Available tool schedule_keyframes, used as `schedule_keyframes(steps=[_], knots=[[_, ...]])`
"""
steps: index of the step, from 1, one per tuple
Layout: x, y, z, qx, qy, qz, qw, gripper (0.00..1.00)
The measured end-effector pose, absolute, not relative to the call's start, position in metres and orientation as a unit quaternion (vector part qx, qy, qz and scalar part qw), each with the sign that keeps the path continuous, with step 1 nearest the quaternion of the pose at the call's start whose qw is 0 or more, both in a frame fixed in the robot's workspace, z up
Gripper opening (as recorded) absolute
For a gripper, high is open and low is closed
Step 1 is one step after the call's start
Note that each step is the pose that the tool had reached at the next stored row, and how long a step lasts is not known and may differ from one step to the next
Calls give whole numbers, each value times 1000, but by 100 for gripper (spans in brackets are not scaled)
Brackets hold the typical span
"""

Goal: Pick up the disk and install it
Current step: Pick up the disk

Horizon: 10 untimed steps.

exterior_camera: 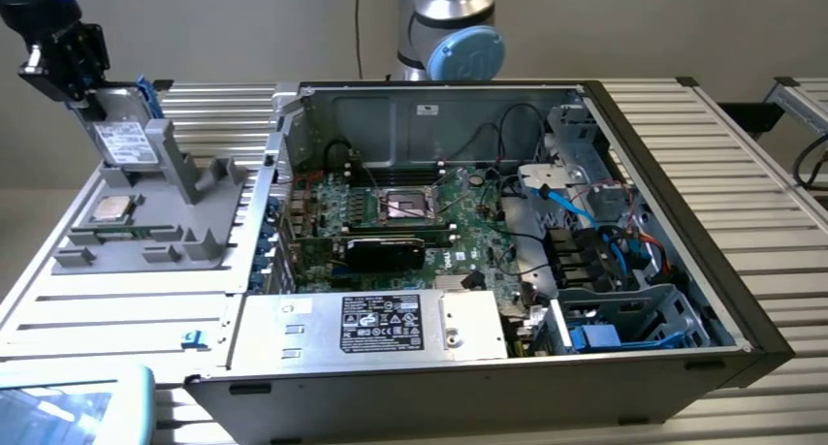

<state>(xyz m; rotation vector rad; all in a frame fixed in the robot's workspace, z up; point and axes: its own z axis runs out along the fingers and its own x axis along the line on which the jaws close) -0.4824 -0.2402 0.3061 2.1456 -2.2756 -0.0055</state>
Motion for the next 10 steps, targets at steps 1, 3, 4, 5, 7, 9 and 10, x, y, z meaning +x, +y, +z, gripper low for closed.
schedule_keyframes(steps=[1,3,4,5,7,9,10], knots=[[-482,-240,308,686,-728,-2,7,38],[-482,-240,313,686,-728,-2,7,38],[-482,-240,315,686,-728,-2,7,38],[-482,-240,317,686,-728,-2,7,38],[-482,-240,320,686,-728,-2,7,38],[-482,-240,323,686,-728,-2,7,38],[-482,-240,325,686,-728,-2,7,38]])
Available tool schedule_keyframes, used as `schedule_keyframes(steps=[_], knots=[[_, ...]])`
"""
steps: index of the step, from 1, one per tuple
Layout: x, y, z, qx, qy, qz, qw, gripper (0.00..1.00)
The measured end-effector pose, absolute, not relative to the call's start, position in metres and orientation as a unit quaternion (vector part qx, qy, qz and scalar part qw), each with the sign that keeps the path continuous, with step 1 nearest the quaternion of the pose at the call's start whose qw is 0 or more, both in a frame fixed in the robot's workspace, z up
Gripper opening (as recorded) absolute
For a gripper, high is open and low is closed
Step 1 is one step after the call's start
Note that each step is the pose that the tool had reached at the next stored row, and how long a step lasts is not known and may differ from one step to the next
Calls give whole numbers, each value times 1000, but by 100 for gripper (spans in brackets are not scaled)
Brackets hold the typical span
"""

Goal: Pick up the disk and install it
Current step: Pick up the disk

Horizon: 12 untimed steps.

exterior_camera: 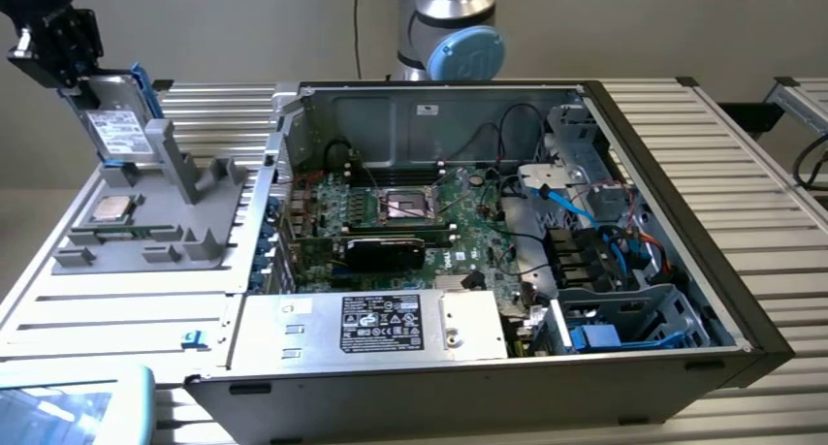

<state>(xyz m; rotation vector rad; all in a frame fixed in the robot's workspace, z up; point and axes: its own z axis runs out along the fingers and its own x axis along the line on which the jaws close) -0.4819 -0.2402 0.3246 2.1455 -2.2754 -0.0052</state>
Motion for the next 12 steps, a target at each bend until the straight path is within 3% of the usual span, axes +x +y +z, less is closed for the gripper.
schedule_keyframes(steps=[12], knots=[[-479,-240,357,686,-728,-1,8,38]])
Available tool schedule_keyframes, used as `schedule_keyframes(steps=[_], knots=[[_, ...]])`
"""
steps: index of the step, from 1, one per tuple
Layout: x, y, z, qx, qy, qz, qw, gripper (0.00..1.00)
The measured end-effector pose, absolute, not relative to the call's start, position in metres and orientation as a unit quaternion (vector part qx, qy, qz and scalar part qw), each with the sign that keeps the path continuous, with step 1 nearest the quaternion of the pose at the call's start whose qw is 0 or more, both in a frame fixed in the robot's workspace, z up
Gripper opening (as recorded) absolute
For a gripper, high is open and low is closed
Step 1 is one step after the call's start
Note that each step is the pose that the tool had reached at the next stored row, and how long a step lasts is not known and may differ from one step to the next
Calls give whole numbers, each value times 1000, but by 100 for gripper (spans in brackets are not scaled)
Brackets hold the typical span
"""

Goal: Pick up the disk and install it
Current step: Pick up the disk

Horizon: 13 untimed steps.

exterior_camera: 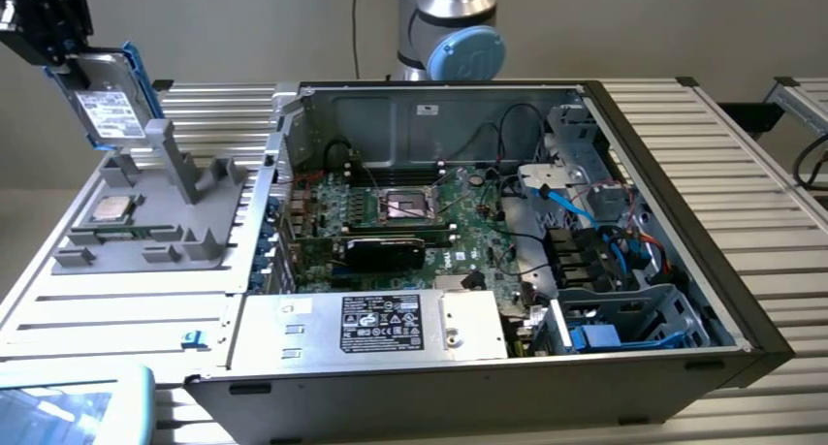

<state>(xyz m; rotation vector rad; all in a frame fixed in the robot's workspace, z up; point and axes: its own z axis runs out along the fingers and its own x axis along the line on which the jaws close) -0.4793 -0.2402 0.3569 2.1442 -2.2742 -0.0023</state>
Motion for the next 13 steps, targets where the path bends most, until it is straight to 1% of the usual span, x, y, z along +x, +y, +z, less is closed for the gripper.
schedule_keyframes(steps=[13], knots=[[-471,-241,413,686,-727,1,9,38]])
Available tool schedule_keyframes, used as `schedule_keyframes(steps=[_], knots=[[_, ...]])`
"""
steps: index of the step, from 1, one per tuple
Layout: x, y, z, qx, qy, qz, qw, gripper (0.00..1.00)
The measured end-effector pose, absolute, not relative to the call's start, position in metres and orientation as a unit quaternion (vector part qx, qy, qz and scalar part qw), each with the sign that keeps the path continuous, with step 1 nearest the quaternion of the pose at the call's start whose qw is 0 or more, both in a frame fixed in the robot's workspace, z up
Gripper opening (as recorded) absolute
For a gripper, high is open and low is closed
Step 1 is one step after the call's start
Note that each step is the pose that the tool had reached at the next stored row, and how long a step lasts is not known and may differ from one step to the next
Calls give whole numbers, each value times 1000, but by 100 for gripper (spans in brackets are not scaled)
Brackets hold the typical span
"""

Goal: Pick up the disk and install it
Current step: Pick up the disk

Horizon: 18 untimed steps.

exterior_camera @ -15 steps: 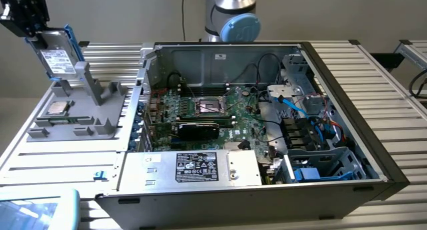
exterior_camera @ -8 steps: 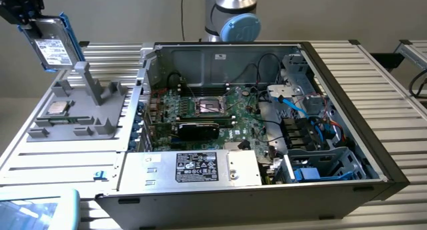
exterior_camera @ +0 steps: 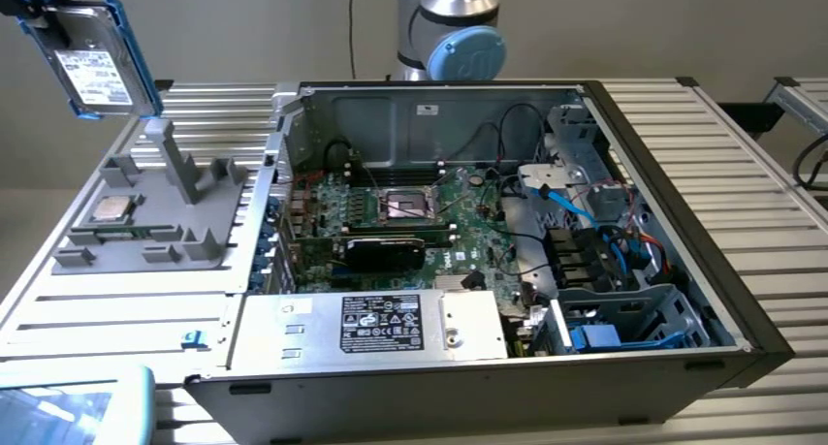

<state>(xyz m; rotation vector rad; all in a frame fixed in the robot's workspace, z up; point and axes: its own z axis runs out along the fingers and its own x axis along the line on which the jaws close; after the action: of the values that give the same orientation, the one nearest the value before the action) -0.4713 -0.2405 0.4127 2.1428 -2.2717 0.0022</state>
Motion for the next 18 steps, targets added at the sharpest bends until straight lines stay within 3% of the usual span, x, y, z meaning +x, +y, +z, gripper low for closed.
schedule_keyframes(steps=[18], knots=[[-433,-249,451,686,-727,1,9,38]])
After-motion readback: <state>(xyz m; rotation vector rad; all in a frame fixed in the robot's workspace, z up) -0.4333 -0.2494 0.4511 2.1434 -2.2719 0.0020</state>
